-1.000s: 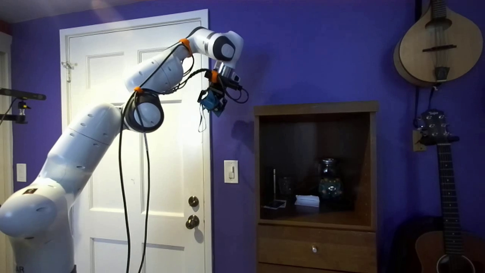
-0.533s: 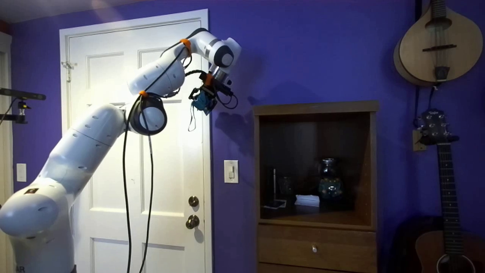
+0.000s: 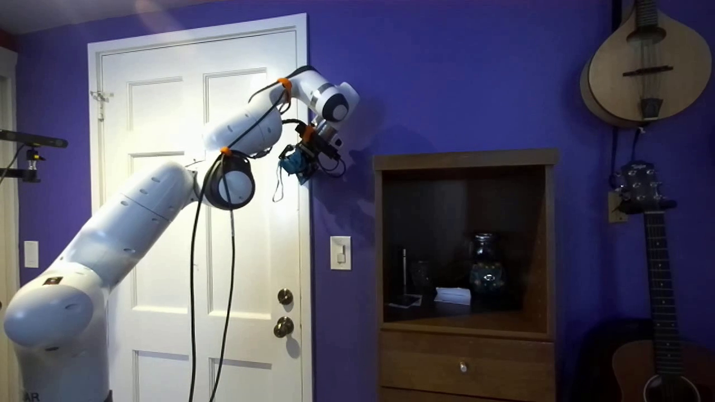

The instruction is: Hang the blue umbrella on the door

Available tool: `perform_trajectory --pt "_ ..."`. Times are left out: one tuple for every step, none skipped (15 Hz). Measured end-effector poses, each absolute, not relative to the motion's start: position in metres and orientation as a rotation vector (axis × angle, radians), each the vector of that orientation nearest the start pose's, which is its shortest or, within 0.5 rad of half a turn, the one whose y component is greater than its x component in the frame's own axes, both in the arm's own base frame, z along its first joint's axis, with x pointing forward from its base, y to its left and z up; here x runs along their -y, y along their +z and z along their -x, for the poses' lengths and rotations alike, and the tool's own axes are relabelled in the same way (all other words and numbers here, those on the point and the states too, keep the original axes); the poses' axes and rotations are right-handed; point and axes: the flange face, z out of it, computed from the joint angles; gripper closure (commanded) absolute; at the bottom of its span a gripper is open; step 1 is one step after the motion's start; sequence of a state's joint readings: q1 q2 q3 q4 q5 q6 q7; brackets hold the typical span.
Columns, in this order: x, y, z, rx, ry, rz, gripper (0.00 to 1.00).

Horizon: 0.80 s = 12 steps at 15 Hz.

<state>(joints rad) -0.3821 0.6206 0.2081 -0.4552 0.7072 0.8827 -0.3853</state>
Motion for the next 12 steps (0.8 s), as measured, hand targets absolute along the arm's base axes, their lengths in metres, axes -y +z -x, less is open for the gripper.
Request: perform_trajectory --pt "0.080 0.717 -0.593 0.727 -0.076 2.314 1.00" --pt "0.079 0.717 -0.593 0.735 -0.079 2.315 1.00" --pt "0.079 0.720 -0.592 0.744 -0.087 2.319 1.00" --pt "0.080 0.724 -0.589 0.754 -0.098 2.328 1.00" --pt "0.083 0.729 -0.584 0.764 -0.110 2.354 1.00" --pt "0.088 0.735 -0.578 0.776 -0.120 2.392 1.00" --pt "0.093 0.743 -0.570 0.782 -0.124 2.442 1.00" --pt "0.098 0.751 -0.559 0.782 -0.118 2.496 1.00" --pt "0.101 0.760 -0.548 0.780 -0.108 2.550 1.00" --pt "0.103 0.770 -0.537 0.778 -0.104 2.606 1.00" --pt "0.102 0.778 -0.529 0.780 -0.100 2.662 1.00" --pt "0.098 0.786 -0.521 0.785 -0.089 2.716 1.00"
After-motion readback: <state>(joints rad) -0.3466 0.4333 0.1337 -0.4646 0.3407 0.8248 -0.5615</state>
